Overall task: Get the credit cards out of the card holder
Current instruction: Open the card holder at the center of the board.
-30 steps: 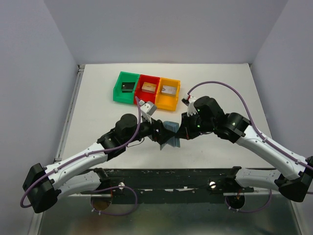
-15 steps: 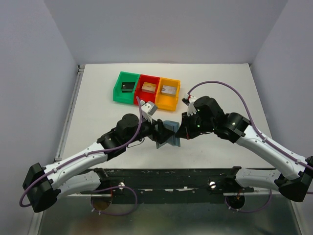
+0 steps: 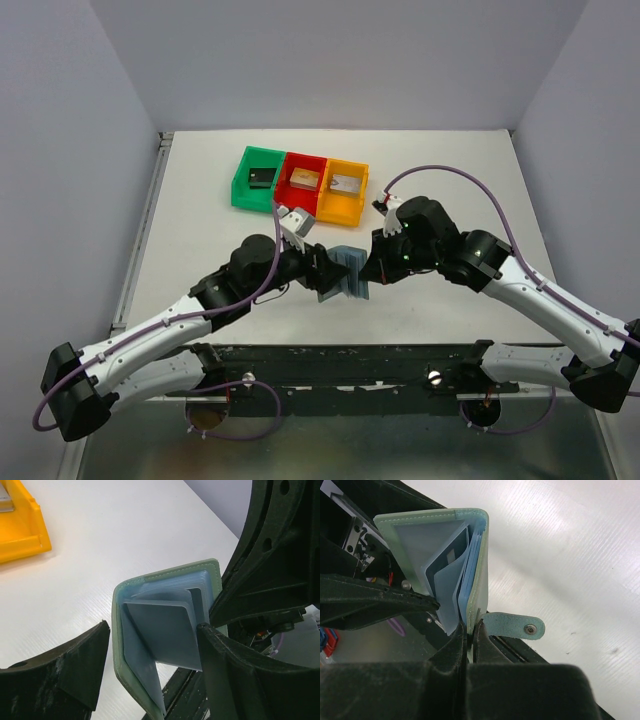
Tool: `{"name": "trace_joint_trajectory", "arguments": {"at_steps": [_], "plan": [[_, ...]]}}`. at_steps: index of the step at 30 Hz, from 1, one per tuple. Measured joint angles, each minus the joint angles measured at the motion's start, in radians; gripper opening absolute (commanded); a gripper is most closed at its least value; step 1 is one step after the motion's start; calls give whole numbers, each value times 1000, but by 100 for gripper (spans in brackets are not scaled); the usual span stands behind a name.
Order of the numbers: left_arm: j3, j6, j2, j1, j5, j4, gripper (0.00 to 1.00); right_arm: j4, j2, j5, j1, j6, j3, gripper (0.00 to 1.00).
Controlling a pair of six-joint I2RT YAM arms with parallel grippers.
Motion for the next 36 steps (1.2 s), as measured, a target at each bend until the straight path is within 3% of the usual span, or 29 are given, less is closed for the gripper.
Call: {"name": "trace_joint_trajectory", "arguments": {"at_steps": [13, 22, 27, 30, 36], "plan": [[0, 30, -67, 0, -23, -63, 52, 4, -6, 4, 0, 0, 0, 0], [6, 56, -66, -1, -26, -97, 49, 36, -11, 2, 0, 5, -23, 0], [37, 68, -46, -1, -25, -113, 33, 65, -20, -5, 0, 16, -52, 0], [50, 75, -42, -1, -22, -120, 32, 85, -33, -6, 0, 20, -72, 0], [51, 77, -44, -1, -15, -128, 43, 117, -56, -10, 0, 26, -103, 0]]}}
